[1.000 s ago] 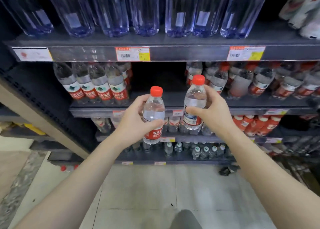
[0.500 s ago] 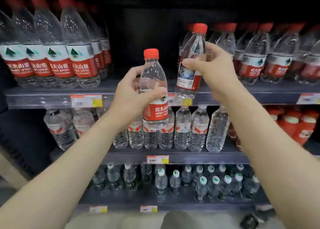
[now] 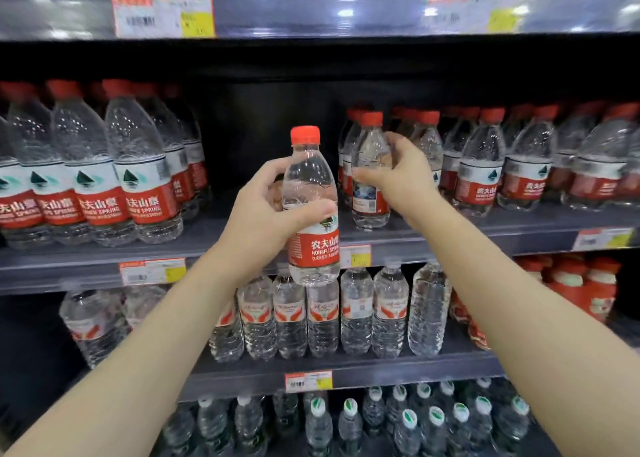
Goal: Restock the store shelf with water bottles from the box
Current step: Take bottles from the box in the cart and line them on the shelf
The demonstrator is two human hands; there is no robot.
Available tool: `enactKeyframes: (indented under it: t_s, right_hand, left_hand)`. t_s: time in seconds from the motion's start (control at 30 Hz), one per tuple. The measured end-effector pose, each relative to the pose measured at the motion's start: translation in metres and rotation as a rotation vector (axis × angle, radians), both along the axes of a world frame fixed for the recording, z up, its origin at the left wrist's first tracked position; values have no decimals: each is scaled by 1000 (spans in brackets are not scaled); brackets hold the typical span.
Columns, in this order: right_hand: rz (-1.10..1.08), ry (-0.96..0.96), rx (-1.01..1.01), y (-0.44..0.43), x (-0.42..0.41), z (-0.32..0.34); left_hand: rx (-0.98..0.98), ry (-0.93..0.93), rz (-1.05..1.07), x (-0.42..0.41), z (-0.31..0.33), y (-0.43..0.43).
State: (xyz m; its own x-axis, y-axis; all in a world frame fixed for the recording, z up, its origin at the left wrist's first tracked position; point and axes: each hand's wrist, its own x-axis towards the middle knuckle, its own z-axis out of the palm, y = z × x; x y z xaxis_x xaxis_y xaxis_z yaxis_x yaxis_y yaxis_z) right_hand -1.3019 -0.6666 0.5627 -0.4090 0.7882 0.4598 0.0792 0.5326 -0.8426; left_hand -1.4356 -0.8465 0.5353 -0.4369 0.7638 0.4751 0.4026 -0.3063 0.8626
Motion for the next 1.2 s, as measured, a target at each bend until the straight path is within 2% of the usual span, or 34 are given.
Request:
enactKeyframes:
  t_s: [0.27,0.5,0.67,0.87,1.03,1.2]
  right_hand:
    - [-216,-170,124,5,-17,-12]
    - [-320,-162,148,8,-32,-19]
    - [-312,-164,122,3,-32,-17]
    - [-313,-265,123,-2,-27,-22]
    - [-313,-253,145,-10,-16,-26]
    - [-263,-235,158,-22,-9,-28]
  left_hand:
    - [8,16,37,-14,4,10]
    - [21,7,52,-23,9,22]
    - [39,-4,59,-25,13,28]
    - [34,32,72,-43,28,48]
    - [-40,73,131,-64,26,82]
    - [-48,27,143,-82,14,117]
